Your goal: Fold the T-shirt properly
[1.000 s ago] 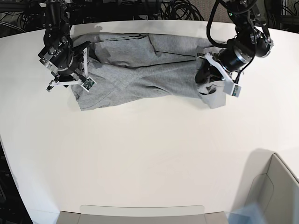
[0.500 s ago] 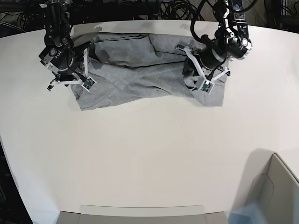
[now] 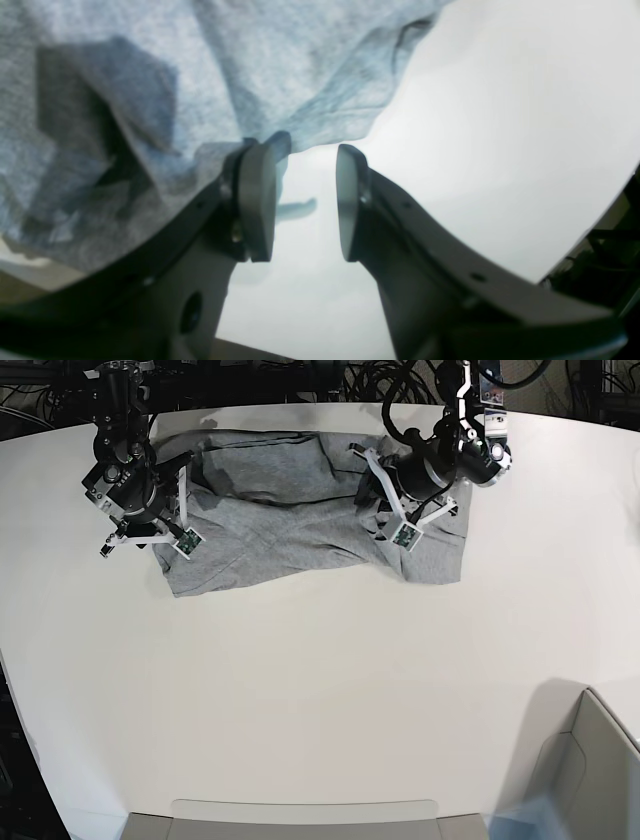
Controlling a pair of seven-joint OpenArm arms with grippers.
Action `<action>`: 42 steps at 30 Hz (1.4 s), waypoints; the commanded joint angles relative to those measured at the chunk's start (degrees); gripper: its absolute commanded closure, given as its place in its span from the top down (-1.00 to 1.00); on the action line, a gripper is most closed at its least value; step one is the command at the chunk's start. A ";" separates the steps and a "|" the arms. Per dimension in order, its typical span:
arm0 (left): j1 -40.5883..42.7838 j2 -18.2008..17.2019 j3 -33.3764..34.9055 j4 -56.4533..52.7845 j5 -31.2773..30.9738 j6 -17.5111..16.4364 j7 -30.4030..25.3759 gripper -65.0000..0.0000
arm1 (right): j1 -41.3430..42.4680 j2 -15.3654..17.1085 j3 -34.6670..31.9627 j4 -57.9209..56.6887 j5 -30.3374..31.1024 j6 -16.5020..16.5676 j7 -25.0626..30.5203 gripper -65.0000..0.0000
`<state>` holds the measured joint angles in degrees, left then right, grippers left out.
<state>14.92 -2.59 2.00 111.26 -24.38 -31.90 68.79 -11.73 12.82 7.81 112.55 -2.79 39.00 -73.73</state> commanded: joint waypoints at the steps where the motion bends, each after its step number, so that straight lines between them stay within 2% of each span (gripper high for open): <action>1: -0.54 -0.18 0.15 0.34 -0.89 -0.14 -1.23 -0.73 | 0.52 0.50 0.23 0.81 -0.07 1.00 0.28 -0.36; 5: -0.72 -0.53 -0.37 -1.33 -0.72 0.30 -1.59 -0.73 | 0.52 0.50 0.23 0.81 -0.07 1.00 0.37 -0.36; 9: -0.72 -0.53 0.15 -1.42 -0.89 6.80 -1.59 -0.63 | 0.43 0.50 0.23 0.81 -0.07 1.00 0.37 -0.36; 13: -0.72 -0.44 0.15 -0.54 -1.16 10.93 -1.67 -0.53 | 0.43 0.50 0.23 0.81 -0.07 1.00 0.37 -0.36; 19: -3.09 -0.18 0.15 -0.36 -1.16 11.02 -1.15 -0.58 | 0.43 0.50 0.23 0.72 -0.07 1.00 0.37 -0.36; 21: -3.18 -0.09 0.07 -0.36 -1.16 11.02 -1.15 -0.70 | 0.43 0.50 0.23 0.72 -0.07 1.00 0.37 -0.36; 24: -3.44 -0.09 -0.29 -0.45 -1.16 11.02 -1.06 -1.00 | 0.43 0.50 0.23 0.72 -0.07 1.00 0.37 -0.36; 32: -2.83 -0.18 -0.02 -0.45 -1.16 11.28 -1.06 -1.00 | 0.43 0.50 0.23 0.72 -0.07 1.00 0.37 -0.36; 36: -1.16 -0.09 0.24 0.17 -1.16 11.37 -1.06 -0.47 | 0.52 0.50 0.23 0.72 -0.07 1.00 0.37 -0.36; 37: -0.90 -0.09 0.24 0.52 -1.24 11.37 -1.06 -0.43 | 0.52 0.50 0.23 0.72 -0.07 1.00 0.37 -0.36; 42: -0.81 -0.27 0.33 0.78 -3.62 11.28 -0.97 -0.49 | 0.43 0.50 0.23 0.72 -0.07 1.00 0.37 -0.36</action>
<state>14.50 -2.87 2.15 110.76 -27.22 -20.53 68.79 -11.77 12.82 7.81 112.44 -2.81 39.00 -73.71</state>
